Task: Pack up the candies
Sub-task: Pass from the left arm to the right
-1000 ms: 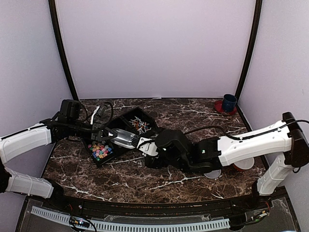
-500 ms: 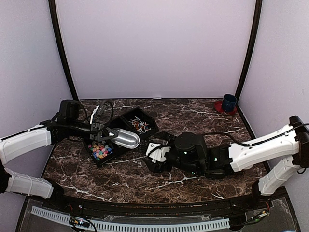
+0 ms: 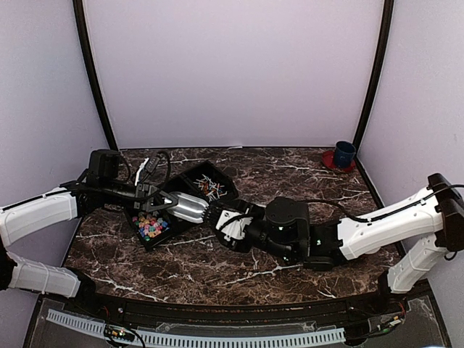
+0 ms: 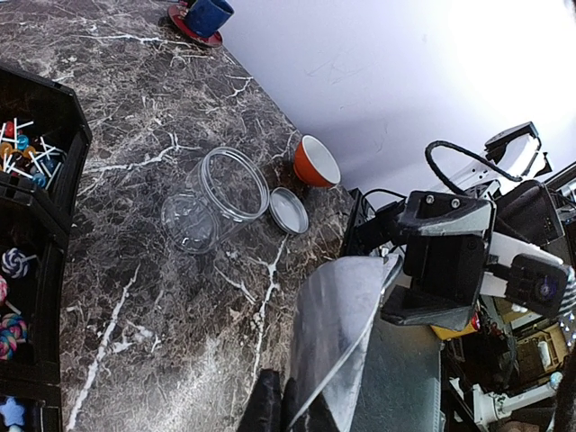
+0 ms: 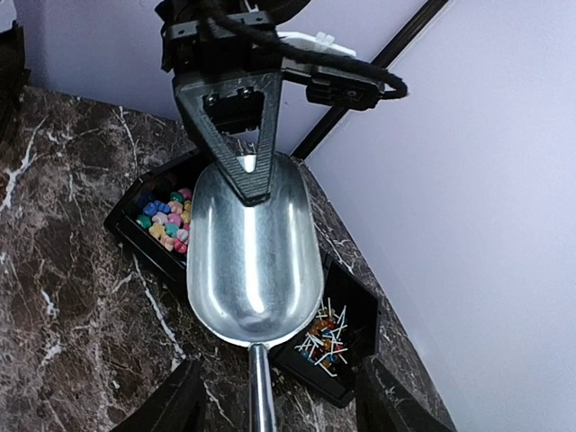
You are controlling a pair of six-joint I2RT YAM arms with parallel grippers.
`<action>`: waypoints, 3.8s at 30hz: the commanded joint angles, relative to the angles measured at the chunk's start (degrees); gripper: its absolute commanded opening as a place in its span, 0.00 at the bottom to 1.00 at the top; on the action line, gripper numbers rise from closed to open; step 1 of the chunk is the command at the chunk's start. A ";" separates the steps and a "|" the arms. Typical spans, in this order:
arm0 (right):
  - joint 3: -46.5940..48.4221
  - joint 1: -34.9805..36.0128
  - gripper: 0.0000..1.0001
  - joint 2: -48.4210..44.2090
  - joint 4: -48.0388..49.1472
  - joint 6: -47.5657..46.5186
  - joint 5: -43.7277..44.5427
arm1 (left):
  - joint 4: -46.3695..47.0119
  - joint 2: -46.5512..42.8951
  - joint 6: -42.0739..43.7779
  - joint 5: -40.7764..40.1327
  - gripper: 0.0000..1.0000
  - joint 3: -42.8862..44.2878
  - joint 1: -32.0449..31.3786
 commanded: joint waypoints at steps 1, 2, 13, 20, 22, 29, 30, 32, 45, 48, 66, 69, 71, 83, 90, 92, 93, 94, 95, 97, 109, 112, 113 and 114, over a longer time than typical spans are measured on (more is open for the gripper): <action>-0.07 0.41 0.54 1.79 2.35 -1.28 -0.02 | 2.09 -1.11 -0.42 1.97 0.00 -0.74 -0.19; 0.03 0.39 0.52 2.04 2.26 -1.39 0.18 | 2.05 -1.11 -0.41 1.92 0.00 -0.75 -0.19; 3.83 0.49 0.37 6.72 0.33 -1.55 2.59 | 1.89 -0.75 -0.46 1.89 0.00 -0.72 -0.13; 2.75 0.53 0.26 5.49 2.43 -1.70 2.83 | 1.61 -0.85 -0.23 1.59 0.00 -0.74 -0.19; 2.39 0.53 0.23 5.08 2.87 -1.94 2.92 | 1.60 -0.85 -0.28 1.48 0.00 -0.74 -0.19; 2.69 0.83 0.15 4.88 2.32 -2.36 1.81 | 1.52 -0.92 -0.15 1.49 0.00 -0.74 -0.19; 2.62 0.85 0.14 4.75 2.58 -2.54 1.81 | 1.44 -0.87 -0.15 1.41 0.00 -0.74 -0.19; 2.19 0.95 0.14 4.44 3.32 -2.82 1.64 | 1.35 -0.85 -0.07 1.36 0.00 -0.74 -0.17; -0.46 1.41 0.11 1.39 6.86 -2.48 -0.87 | 1.41 -0.50 -0.26 1.58 0.00 -0.66 -0.20; -0.94 1.41 0.10 1.08 7.97 -2.46 -1.16 | 1.52 -0.50 -0.35 1.61 0.00 -0.74 -0.17; -1.95 1.50 0.17 0.88 10.49 -3.17 -1.06 | 3.31 -0.53 -1.41 3.35 0.00 -1.09 -0.19; -1.51 1.50 0.25 1.94 9.67 -3.47 0.39 | 3.49 -0.69 -1.34 3.71 0.00 -1.09 -0.19; -1.52 1.50 0.29 2.27 9.32 -3.59 0.67 | 3.77 -0.84 -1.41 3.94 0.00 -1.25 -0.19; -0.92 1.42 0.24 3.06 7.05 -3.91 0.90 | 4.51 -0.97 -1.55 4.99 0.00 -1.35 -0.14; -0.29 1.41 0.24 3.43 5.71 -4.13 1.60 | 4.68 -1.42 -1.68 5.11 0.00 -1.44 -0.16; -0.36 1.47 0.23 3.43 5.67 -3.99 1.40 | 4.70 -1.38 -1.64 5.01 0.00 -1.45 -0.18; -0.46 1.42 0.22 3.40 5.80 -3.78 1.18 | 4.62 -1.30 -1.60 4.97 0.00 -1.44 -0.13; -0.53 1.42 0.22 3.12 5.94 -3.42 0.95 | 4.52 -1.17 -1.60 4.98 0.00 -1.45 -0.18; -0.49 1.41 0.22 2.86 5.97 -3.37 0.64 | 4.39 -1.12 -1.52 4.91 0.00 -1.38 -0.19; -0.53 1.41 0.22 2.65 6.21 -3.31 0.41 | 4.28 -1.03 -1.47 4.80 0.00 -1.40 -0.22; -0.33 1.42 0.18 3.02 8.04 -3.45 -0.54 | 4.74 -1.07 -1.90 5.35 0.00 -1.52 -0.17; -0.05 1.43 0.20 3.36 8.36 -3.78 -0.48 | 5.12 -1.11 -2.07 5.63 0.00 -1.62 -0.19; 0.09 1.41 0.20 3.43 8.47 -3.93 -0.52 | 5.19 -1.00 -2.13 5.66 0.00 -1.62 -0.19; 0.21 1.45 0.20 3.44 8.40 -3.96 -0.46 | 5.21 -1.02 -2.15 5.75 0.00 -1.62 -0.18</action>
